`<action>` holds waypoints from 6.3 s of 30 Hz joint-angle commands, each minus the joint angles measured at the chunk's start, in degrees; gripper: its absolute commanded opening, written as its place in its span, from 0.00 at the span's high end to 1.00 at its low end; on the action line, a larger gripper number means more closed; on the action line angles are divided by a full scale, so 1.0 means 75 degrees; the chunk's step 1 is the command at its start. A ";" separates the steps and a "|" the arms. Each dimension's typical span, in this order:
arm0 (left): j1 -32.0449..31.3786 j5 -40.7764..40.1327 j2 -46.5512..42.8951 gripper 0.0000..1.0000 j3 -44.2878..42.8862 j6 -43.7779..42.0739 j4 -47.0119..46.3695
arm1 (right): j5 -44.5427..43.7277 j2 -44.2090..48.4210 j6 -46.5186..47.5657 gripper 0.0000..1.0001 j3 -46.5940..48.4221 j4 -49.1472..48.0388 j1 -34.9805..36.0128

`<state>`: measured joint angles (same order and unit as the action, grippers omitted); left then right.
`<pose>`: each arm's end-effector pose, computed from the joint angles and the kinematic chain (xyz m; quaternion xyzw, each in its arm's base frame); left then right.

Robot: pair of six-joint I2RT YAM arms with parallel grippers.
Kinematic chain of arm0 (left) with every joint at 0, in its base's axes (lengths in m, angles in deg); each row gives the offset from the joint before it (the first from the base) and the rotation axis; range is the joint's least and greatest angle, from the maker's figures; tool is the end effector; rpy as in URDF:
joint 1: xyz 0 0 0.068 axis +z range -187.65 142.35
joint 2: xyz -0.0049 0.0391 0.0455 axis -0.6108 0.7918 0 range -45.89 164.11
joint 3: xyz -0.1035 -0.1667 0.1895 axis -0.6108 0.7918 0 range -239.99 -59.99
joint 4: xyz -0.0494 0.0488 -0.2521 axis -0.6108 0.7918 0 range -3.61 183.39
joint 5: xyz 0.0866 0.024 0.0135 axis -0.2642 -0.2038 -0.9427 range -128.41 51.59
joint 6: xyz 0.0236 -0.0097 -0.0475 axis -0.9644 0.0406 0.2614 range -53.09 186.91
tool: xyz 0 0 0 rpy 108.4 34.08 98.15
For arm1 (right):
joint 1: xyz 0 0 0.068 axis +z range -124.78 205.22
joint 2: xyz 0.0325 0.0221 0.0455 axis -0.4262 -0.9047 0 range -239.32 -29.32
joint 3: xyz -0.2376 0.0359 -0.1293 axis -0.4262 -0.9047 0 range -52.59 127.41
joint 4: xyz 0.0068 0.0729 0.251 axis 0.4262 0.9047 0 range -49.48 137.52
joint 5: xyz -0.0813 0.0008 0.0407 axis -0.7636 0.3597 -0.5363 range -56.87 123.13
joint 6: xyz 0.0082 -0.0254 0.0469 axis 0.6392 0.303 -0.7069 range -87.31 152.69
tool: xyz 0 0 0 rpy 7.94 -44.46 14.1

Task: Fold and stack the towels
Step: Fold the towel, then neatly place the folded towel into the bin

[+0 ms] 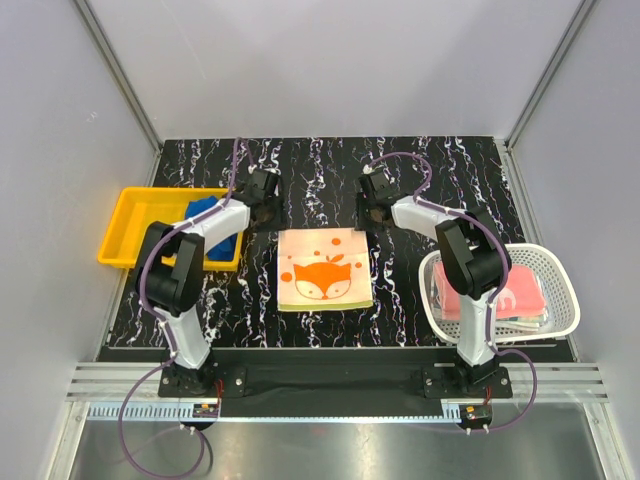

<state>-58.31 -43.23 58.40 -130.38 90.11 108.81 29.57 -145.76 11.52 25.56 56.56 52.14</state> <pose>0.3591 -0.1321 0.1914 -0.0334 0.9558 -0.0707 0.2836 0.3852 0.1930 0.1562 -0.0382 0.9508 0.0977 0.2916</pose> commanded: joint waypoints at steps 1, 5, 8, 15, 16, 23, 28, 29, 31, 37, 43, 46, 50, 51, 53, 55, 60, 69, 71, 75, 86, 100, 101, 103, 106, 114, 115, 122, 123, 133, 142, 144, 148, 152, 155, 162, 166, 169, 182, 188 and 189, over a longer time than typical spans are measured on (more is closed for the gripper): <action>0.0037 0.0408 0.0425 0.49 -0.0376 0.0024 -0.0399 | 0.0180 0.0174 0.0104 0.59 -0.0084 -0.0169 -0.0062; 0.0037 0.0303 0.0778 0.50 -0.0458 0.0117 -0.0235 | 0.0192 0.0174 0.0116 0.60 -0.0142 -0.0169 -0.0097; 0.0048 0.0256 0.0848 0.51 -0.0446 0.0129 -0.0270 | 0.0192 0.0174 0.0151 0.61 -0.0178 -0.0204 -0.0143; 0.0107 0.0396 0.0954 0.60 -0.0611 0.0094 -0.0235 | 0.0297 0.0209 0.0209 0.65 -0.0342 -0.0309 -0.0296; 0.0119 0.0420 0.0966 0.61 -0.0611 0.0082 -0.0246 | 0.0344 0.0209 0.0209 0.66 -0.0342 -0.0309 -0.0308; 0.0177 0.0596 0.1048 0.65 -0.0611 0.0012 -0.0387 | 0.0462 0.0151 0.0221 0.74 -0.0307 -0.0356 -0.0366; 0.0236 0.0935 0.1118 0.71 -0.0657 0.0047 -0.0504 | 0.0462 0.0151 0.0209 0.84 -0.0260 -0.0356 -0.0390; 0.0248 0.0970 0.1130 0.71 -0.0669 0.0036 -0.0504 | 0.0647 0.0151 0.0221 0.86 -0.0260 -0.0333 -0.0401; 0.0248 0.1053 0.1141 0.72 -0.0704 0.0047 -0.0504 | 0.0684 0.0197 0.0221 0.90 -0.0248 -0.0321 -0.0402; 0.0259 0.1065 0.1083 0.83 -0.0821 0.0082 -0.0551 | 0.0673 0.0315 0.0268 0.99 -0.0155 -0.0251 -0.0413; 0.0318 0.1076 0.1083 1.00 -0.1161 0.0176 -0.0516 | 0.0638 0.0513 0.0338 1.00 0.0103 -0.0122 -0.0530; 0.0353 0.1181 0.1060 1.00 -0.1302 0.0188 -0.0586 | 0.0638 0.0607 0.0373 1.00 0.0220 -0.0099 -0.0565; 0.0353 0.1357 0.1024 1.00 -0.1443 0.0188 -0.0738 | 0.0614 0.0783 0.0467 1.00 0.0361 -0.0098 -0.0612; 0.0365 0.1439 0.0978 1.00 -0.1443 0.0176 -0.0785 | 0.0626 0.0853 0.0467 1.00 0.0373 -0.0099 -0.0624; 0.0365 0.1463 0.0931 1.00 -0.1396 0.0176 -0.0902 | 0.0684 0.0924 0.0479 1.00 0.0408 -0.0134 -0.0624; 0.0377 0.1486 0.0802 1.00 -0.1326 0.0165 -0.1019 | 0.0801 0.1041 0.0490 1.00 0.0373 -0.0157 -0.0624; 0.0423 0.1463 0.0474 1.00 -0.0882 0.0188 -0.1254 | 0.1024 0.1568 0.0350 1.00 -0.0083 -0.0403 -0.0624; 0.0423 0.1850 -0.0615 1.00 0.0700 0.0410 -0.2600 | 0.1375 0.2693 0.0081 1.00 -0.1208 -0.0661 -0.0601; 0.0424 0.1873 -0.0919 1.00 0.1157 0.0445 -0.2789 | 0.1411 0.3031 0.0045 1.00 -0.1629 -0.0766 -0.0589; 0.0435 0.2049 -0.1506 1.00 0.1989 0.0586 -0.3339 | 0.1516 0.3560 -0.0037 1.00 -0.2309 -0.0954 -0.0531; 0.0412 0.2400 -0.2702 1.00 0.3583 0.0645 -0.3996 | 0.1517 0.4603 -0.0400 1.00 -0.3634 -0.1177 -0.0039; 0.0060 0.2377 -0.4143 1.00 0.5048 0.0692 -0.4067 | 0.1013 0.5540 -0.0775 1.00 -0.4677 -0.0966 0.0513; -0.0009 0.2354 -0.4202 1.00 0.5096 0.0692 -0.4043 | 0.1024 0.5588 -0.0787 1.00 -0.4724 -0.0954 0.0524; -0.0092 0.2284 -0.4401 1.00 0.5190 0.0703 -0.4008 | 0.1036 0.5728 -0.0822 1.00 -0.4818 -0.0907 0.0571; -0.0244 0.2178 -0.4611 1.00 0.5307 0.0727 -0.3915 | 0.1036 0.5880 -0.0857 1.00 -0.4935 -0.0837 0.0606; -0.0479 0.1932 -0.5104 1.00 0.5541 0.0750 -0.3586 | 0.1048 0.6268 -0.1045 1.00 -0.5380 -0.0814 0.0770; -0.0491 0.1850 -0.5128 1.00 0.5576 0.0750 -0.3563 | 0.1048 0.6361 -0.1080 1.00 -0.5416 -0.0813 0.0782; -0.0549 0.1592 -0.5374 1.00 0.5881 0.0844 -0.3434 | 0.1095 0.6573 -0.1244 1.00 -0.5825 -0.0884 0.0934; -0.0549 0.1603 -0.5386 1.00 0.5916 0.0844 -0.3445 | 0.1106 0.6584 -0.1279 1.00 -0.5861 -0.0919 0.0946; -0.0643 0.1709 -0.5315 0.74 0.6233 0.0961 -0.3657 | 0.1224 0.6467 -0.1513 0.78 -0.6213 -0.1189 0.1028; -0.0748 0.1405 -0.6195 0.73 0.5039 0.0914 -0.1854 | 0.0614 0.7346 -0.1607 0.63 -0.5581 0.0042 0.1052; -0.0842 0.1311 -0.5973 0.75 0.4793 0.0938 -0.1758 | 0.0614 0.7381 -0.1723 0.64 -0.5487 0.0089 0.1040; -0.1216 0.1182 -0.5130 0.80 0.4289 0.1054 -0.1793 | 0.0859 0.7066 -0.1900 0.66 -0.5381 -0.0262 0.1133; -0.1510 0.1006 -0.4391 0.83 0.4334 0.1242 -0.1969 | 0.0965 0.6469 -0.2099 0.69 -0.5521 -0.0858 0.1356; -0.1557 0.0854 -0.3817 0.85 0.4545 0.1476 -0.2004 | 0.1130 0.6141 -0.2309 0.70 -0.5919 -0.1350 0.1485; -0.1615 0.0175 -0.3078 0.87 0.5026 0.1840 -0.2063 | 0.1177 0.5776 -0.2638 0.72 -0.6787 -0.1950 0.1638; -0.1662 -0.0048 -0.3194 0.85 0.5003 0.1840 -0.1817 | 0.1037 0.6068 -0.2662 0.71 -0.6881 -0.1740 0.1626; -0.1744 -0.0271 -0.3510 0.81 0.4664 0.1747 -0.1338 | 0.0896 0.6629 -0.2650 0.70 -0.6647 -0.1237 0.1626; -0.4051 -0.2459 -0.2519 0.48 0.1012 0.2471 0.0819 | -0.1634 1.0542 -0.2170 0.47 -0.3461 0.2595 0.1638; -0.5692 -0.4334 0.0634 0.39 -0.1965 0.4006 0.2891 | -0.2620 1.1400 -0.1585 0.40 -0.1961 0.3427 0.1626; -0.5937 -0.4512 0.1032 0.39 -0.2747 0.4368 0.3497 | -0.2701 1.1436 -0.1526 0.39 -0.1634 0.3533 0.1626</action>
<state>-98.95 -66.37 59.78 -141.20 114.39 122.23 15.59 -60.30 -3.10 8.58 77.12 63.94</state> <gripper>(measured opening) 0.604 0.602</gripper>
